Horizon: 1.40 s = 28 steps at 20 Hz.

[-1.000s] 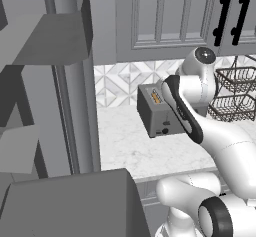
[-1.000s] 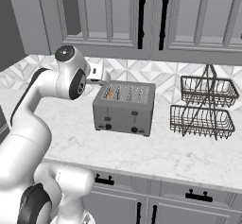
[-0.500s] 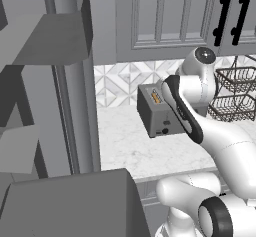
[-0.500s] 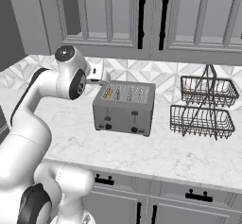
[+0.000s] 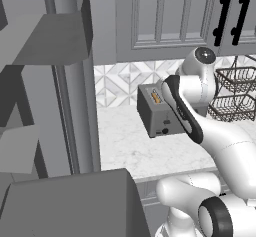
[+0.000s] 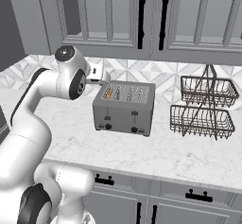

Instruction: Start the toaster. Once the lever pops up, take the bread to the plate on the dining counter.

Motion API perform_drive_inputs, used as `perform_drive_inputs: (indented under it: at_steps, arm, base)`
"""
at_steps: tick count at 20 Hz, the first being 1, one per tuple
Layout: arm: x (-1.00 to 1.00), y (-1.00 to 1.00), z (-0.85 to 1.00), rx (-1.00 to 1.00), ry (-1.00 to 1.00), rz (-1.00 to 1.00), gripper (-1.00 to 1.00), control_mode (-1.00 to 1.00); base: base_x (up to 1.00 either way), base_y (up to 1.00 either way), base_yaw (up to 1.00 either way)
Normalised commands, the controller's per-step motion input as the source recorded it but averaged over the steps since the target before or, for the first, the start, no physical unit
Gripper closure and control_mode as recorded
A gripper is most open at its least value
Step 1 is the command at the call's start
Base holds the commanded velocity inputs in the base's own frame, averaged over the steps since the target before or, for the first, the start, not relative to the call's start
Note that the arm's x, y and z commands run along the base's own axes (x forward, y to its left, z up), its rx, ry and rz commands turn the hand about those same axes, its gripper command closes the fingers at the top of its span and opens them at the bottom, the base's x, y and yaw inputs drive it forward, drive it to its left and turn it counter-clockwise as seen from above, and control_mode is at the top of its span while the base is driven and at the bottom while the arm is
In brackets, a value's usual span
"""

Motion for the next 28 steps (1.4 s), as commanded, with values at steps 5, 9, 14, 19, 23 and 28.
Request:
perform_drive_inputs:
  at_steps: [5, 9, 14, 19, 23, 28]
  arm:
    - [0.00, 0.00, 0.00, 0.00, 0.00, 0.00, -1.00, -1.00]
    - [0.00, 0.00, 0.00, 0.00, 0.00, 0.00, -1.00, -1.00]
    - [0.00, 0.00, 0.00, 0.00, 0.00, 0.00, -1.00, -1.00]
    - [0.00, 0.00, 0.00, 0.00, 0.00, 0.00, -1.00, -1.00]
    - [0.00, 0.00, 0.00, 0.00, 0.00, 0.00, -1.00, -1.00]
    - [0.00, 0.00, 0.00, 0.00, 0.00, 0.00, -1.00, -1.00]
  base:
    - [0.00, 0.00, 0.00]
    - [0.00, 0.00, 0.00]
    - [0.00, 0.00, 0.00]
    - [0.00, 0.00, 0.00]
    - [0.00, 0.00, 0.00]
    - [0.00, 0.00, 0.00]
